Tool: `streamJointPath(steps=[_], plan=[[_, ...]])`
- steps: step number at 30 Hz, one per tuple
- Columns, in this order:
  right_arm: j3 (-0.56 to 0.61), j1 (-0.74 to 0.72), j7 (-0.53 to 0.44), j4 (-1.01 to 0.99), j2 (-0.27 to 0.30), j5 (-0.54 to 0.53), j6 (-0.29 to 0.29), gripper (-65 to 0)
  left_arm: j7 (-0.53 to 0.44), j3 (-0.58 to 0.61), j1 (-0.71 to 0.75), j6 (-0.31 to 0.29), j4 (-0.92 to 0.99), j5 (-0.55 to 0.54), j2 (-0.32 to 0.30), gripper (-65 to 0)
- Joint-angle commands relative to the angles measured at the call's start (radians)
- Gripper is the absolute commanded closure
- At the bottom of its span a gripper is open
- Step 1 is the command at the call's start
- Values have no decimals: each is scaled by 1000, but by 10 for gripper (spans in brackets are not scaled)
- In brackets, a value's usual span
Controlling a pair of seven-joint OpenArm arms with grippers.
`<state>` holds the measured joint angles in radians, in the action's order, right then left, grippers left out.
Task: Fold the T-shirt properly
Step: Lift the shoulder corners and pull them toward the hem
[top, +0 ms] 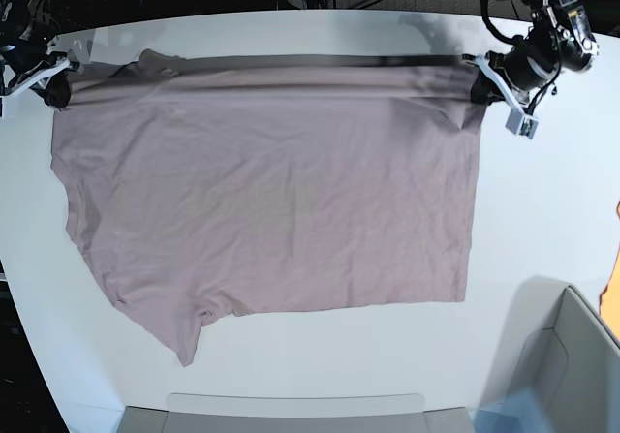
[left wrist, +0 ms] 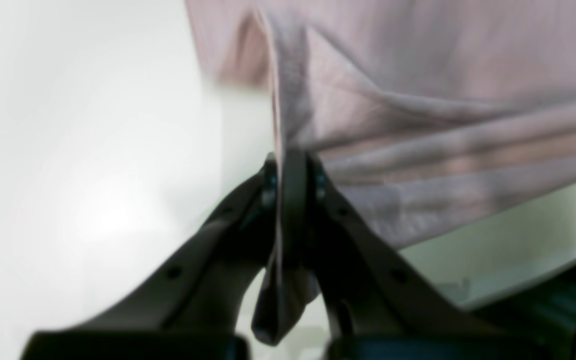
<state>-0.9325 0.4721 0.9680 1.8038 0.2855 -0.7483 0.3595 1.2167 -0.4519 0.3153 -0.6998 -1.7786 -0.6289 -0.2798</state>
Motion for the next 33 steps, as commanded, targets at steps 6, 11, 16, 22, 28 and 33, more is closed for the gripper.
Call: streamJointPath(steps=[6,11,16,22,28,33], plan=[[71,-86,-30,17,21,94,-3,0,30,-8,-84,2,3,-3,7,0],[115,-154,-30,15,19,184,-3,0,25,-6,-152,2,76,-3,7,0],[140,-233,-30,12,19,260,-3,0,27,0,-232,2,150,-3,6,0],[201,-344,-30,-43,28,333,-3,0,22,2,-356,2,286,-3,3,0],[267,-468,-33,-121,28,431,-3,0,18,3,-459,2,432,-1,1,0],[307,-554,-34,-215,28,461,-3,0,-11,15,-528,2,497,68,1,0]])
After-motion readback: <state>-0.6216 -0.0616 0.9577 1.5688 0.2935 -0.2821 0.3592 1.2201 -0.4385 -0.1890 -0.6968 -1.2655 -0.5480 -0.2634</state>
